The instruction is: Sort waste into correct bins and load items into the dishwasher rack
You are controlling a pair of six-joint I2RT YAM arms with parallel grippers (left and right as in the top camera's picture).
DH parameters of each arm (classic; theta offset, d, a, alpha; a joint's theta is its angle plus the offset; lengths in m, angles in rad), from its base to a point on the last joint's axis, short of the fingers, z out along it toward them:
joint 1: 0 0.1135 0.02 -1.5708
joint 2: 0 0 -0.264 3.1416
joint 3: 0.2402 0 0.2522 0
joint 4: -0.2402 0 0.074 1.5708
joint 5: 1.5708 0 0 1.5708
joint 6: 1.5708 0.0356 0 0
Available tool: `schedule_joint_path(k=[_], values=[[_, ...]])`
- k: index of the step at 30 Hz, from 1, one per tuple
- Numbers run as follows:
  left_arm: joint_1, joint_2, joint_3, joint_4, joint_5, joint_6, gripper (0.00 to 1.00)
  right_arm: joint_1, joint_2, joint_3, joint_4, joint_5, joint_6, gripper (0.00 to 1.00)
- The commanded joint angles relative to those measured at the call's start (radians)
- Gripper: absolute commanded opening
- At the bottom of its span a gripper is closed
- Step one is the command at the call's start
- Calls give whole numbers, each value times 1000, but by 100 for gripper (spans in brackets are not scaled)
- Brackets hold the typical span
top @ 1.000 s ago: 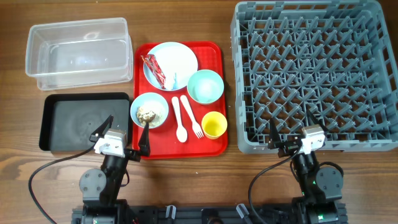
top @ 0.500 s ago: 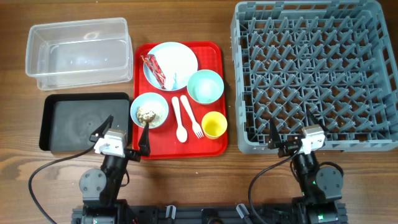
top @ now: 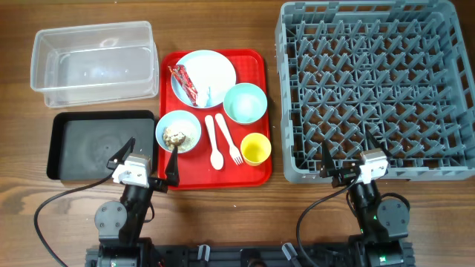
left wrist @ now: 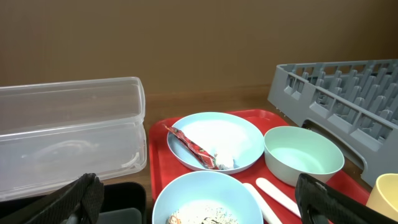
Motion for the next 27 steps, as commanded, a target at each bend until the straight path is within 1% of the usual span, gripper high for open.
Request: schedule_joint_path(k=[1, 18, 19, 20, 21, 22, 25, 26, 27], values=[[-4, -11, -10, 2, -3, 19, 100, -4, -5, -1, 4, -15, -18, 100], [-3, -11, -10, 3, -5, 6, 100, -4, 1, -1, 8, -18, -8, 100], [-3, -10, -10, 0, -27, -48, 100, -4, 1, -1, 8, -18, 27, 100], [-3, -6, -7, -4, -45, -141, 100, -4, 1, 0, 6, -15, 122, 100], [-3, 0, 2, -24, -45, -194, 100, -4, 1, 2, 0, -15, 179, 100], [-3, 9, 16, -50, -45, -213, 100, -4, 2, 17, -16, 1, 226, 100], [-3, 84, 111, -164, -72, -218, 100, -4, 40, 79, -61, 21, 240, 100], [-3, 146, 172, -218, -82, -218, 100, -4, 87, 130, -112, 19, 272, 100], [-3, 207, 230, -262, -82, -218, 100, -4, 130, 171, -136, 18, 274, 100]])
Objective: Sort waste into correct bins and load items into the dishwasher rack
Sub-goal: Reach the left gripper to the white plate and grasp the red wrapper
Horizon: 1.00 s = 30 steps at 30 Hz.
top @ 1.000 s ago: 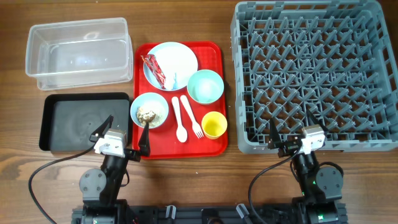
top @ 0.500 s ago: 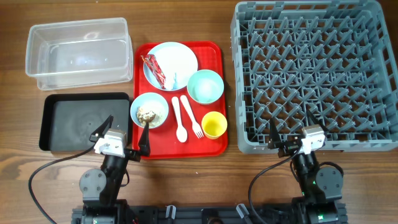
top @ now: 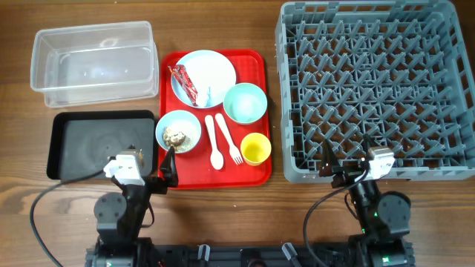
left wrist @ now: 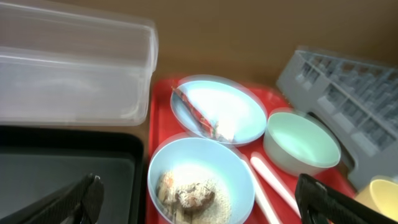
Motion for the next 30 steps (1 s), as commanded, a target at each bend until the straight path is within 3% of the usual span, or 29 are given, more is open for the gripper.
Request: schedule_joint_path(k=[1, 5, 10, 13, 20, 26, 30], values=[[-3, 164, 180, -90, -26, -28, 100, -4, 130, 156, -63, 13, 66, 100], [-3, 464, 426, -228, -21, -28, 100, -4, 394, 406, -237, 13, 64, 100], [-3, 909, 845, -591, 9, -28, 100, -4, 749, 747, -552, 13, 43, 100], [-3, 1009, 907, -657, 79, -28, 100, -4, 828, 809, -613, -8, 36, 100], [-32, 1105, 987, -354, 93, -34, 98, -4, 821, 809, -602, -13, 35, 100], [-241, 1408, 1058, -46, -136, 26, 99, -4, 833, 809, -602, -13, 36, 100], [-280, 1611, 1058, -3, -137, 25, 91, -4, 833, 809, -606, -13, 36, 100]])
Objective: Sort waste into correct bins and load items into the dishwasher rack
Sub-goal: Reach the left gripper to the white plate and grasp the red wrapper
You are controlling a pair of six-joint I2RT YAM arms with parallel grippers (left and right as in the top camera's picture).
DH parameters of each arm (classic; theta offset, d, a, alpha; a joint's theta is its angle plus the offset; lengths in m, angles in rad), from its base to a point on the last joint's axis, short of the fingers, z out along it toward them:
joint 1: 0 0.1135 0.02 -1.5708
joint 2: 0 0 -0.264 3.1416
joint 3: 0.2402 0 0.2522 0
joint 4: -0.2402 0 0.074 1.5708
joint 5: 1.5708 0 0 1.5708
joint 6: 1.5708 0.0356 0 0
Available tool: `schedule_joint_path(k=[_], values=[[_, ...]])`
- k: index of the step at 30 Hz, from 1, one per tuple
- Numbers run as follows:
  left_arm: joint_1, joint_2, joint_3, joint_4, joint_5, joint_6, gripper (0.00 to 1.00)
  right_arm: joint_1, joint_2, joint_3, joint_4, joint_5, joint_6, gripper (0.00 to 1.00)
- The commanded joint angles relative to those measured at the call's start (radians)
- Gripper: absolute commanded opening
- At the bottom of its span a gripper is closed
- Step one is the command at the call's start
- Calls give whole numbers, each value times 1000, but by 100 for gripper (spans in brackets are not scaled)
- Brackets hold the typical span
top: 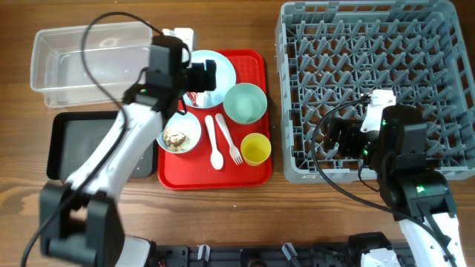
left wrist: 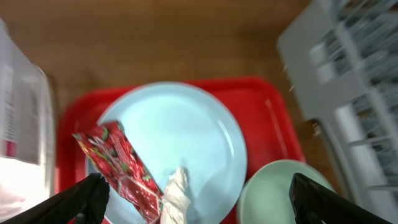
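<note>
On the red tray (top: 257,58) a pale blue plate (left wrist: 186,130) carries a red wrapper (left wrist: 118,167) and a crumpled white napkin (left wrist: 176,198). My left gripper (top: 199,76) hangs open just above that plate, its fingers (left wrist: 79,200) spread wide to either side of the waste. A blue bowl with food scraps (top: 178,136), a mint bowl (top: 245,102), a yellow cup (top: 256,148), a white spoon (top: 214,142) and a fork (top: 229,141) lie on the tray. My right gripper (top: 338,138) is over the grey dishwasher rack (top: 371,52), fingers apart and holding nothing.
A clear plastic bin (top: 82,59) stands at the back left, with a black bin (top: 82,144) in front of it. The left arm stretches across the black bin's right edge and the tray's left side. The rack fills the right of the table.
My left gripper has gone from the table's front edge to above the plate with the wrapper and napkin. My right gripper has gone from the front edge to over the rack's near part.
Both arms first rested low at the table's front edge with open grippers. A second later the left wrist had tilted down toward the scrap bowl. Now the left gripper is over the plate and the right over the rack; no object has shifted.
</note>
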Motion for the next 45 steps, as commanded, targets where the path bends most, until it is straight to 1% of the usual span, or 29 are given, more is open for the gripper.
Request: schedule_joint_path(k=[1, 2, 4, 5, 7, 10, 11, 12, 13, 14, 15, 17, 20, 24, 26, 27, 29, 31, 32, 33, 34, 35, 36, 38, 40, 41, 42, 43, 45], values=[[-13, 146, 11, 4, -32, 17, 90, -3, 4, 25, 2, -8, -9, 100], [-13, 175, 11, 8, -32, 17, 89, -3, 4, 25, 1, -8, -8, 100], [-13, 272, 11, 35, -32, 17, 71, -3, 5, 25, 1, -8, -8, 100], [-13, 286, 11, 39, -32, 17, 70, -3, 5, 25, 1, -9, -7, 100], [-14, 318, 11, 42, -22, 17, 64, -3, 5, 25, -4, -9, -7, 100], [-14, 359, 11, 42, -17, 17, 63, -3, 6, 25, -7, -9, -7, 100], [-14, 370, 11, 42, -16, 17, 58, -3, 6, 25, -7, -9, -7, 100], [-14, 372, 11, 44, -16, 17, 38, -3, 5, 25, -9, -9, -7, 100], [-18, 372, 11, 46, -16, 17, 23, -3, 6, 25, -10, -9, -7, 100], [-18, 372, 11, 45, -16, 17, 15, -3, 6, 25, -9, -9, -7, 100], [-18, 371, 11, 42, -16, 16, 4, -3, 6, 25, -9, -9, -7, 100], [-18, 351, 11, 38, -16, 16, 4, -3, 6, 25, -9, -8, -7, 100], [-11, 256, 11, 32, -16, 10, 4, -3, 5, 25, -9, -8, -7, 100], [32, 85, 11, 29, -16, -114, 4, -3, 6, 25, -9, -8, -7, 100], [86, 11, 11, 27, -17, -156, 4, -3, 6, 25, -9, -8, -8, 100], [124, -8, 11, 31, -25, -205, 4, -3, 6, 25, -9, -8, -7, 100], [230, -3, 11, 35, -72, -272, 4, -3, 6, 25, -9, -8, -7, 100], [299, 21, 11, 40, -107, -282, 4, -3, 6, 25, -10, -9, -7, 100], [336, 42, 11, 57, -111, -283, 9, -3, 6, 25, -10, -9, -8, 100], [354, 57, 11, 65, -111, -283, 26, -3, 6, 25, -10, -9, -7, 100], [368, 75, 11, 69, -110, -283, 31, -3, 6, 25, -10, -9, -7, 100], [376, 87, 11, 78, -110, -283, 47, -3, 6, 25, -10, -9, -7, 100], [377, 90, 11, 101, -109, -282, 57, -3, 6, 25, -10, -9, -7, 99], [369, 55, 18, 124, -30, -267, 56, -3, 6, 25, -10, -8, -7, 100], [320, 23, 19, 97, 50, -267, 56, -3, 6, 25, -10, -9, -7, 100], [276, 20, 19, 63, 59, -267, 56, -3, 6, 25, -10, -9, -7, 100], [232, 23, 19, 29, 55, -267, 60, -3, 6, 25, -10, -9, -7, 100], [161, 42, 19, -9, 54, -267, 61, -3, 6, 25, -10, -9, -7, 99], [83, 89, 19, -15, 36, -270, 62, -3, 6, 25, -10, -9, -7, 100]])
